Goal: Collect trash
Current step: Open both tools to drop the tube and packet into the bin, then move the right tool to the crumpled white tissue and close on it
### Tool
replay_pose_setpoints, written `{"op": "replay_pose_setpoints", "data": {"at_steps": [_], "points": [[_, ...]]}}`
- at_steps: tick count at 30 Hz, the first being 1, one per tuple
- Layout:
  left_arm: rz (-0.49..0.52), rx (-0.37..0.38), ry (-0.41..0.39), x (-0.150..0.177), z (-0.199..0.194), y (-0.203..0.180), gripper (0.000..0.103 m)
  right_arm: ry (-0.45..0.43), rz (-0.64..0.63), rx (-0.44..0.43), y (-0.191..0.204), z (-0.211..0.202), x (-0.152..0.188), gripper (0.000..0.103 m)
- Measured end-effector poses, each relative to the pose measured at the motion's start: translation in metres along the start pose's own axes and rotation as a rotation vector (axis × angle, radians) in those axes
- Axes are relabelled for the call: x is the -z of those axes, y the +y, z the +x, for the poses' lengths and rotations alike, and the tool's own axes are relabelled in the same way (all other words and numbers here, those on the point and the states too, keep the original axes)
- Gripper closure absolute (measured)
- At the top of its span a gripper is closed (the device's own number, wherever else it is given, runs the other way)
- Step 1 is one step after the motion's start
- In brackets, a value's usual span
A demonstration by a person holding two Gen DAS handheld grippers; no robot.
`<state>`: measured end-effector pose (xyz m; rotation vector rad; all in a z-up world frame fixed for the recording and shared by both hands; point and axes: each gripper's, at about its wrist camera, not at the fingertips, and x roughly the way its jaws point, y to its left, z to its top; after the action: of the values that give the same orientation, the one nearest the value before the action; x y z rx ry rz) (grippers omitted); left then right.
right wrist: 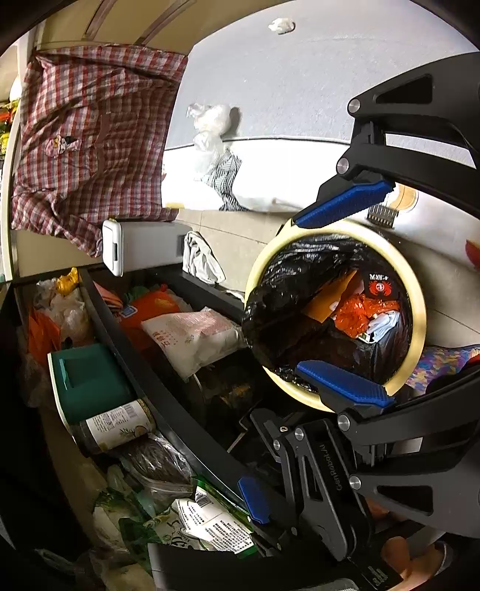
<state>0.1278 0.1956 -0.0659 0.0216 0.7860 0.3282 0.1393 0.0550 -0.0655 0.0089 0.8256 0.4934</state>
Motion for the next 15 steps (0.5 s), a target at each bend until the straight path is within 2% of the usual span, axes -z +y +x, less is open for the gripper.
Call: {"op": "replay_pose_setpoints", "data": {"at_steps": [8, 15], "points": [[-0.007, 0.042, -0.028, -0.007, -0.008, -0.025, 0.012, -0.043, 0.017, 0.063, -0.034, -0.025, 0.009, 0.029], [0.011, 0.094, -0.054, -0.016, -0.012, -0.072, 0.012, -0.084, 0.074, 0.138, -0.085, -0.047, 0.018, 0.029]]}}
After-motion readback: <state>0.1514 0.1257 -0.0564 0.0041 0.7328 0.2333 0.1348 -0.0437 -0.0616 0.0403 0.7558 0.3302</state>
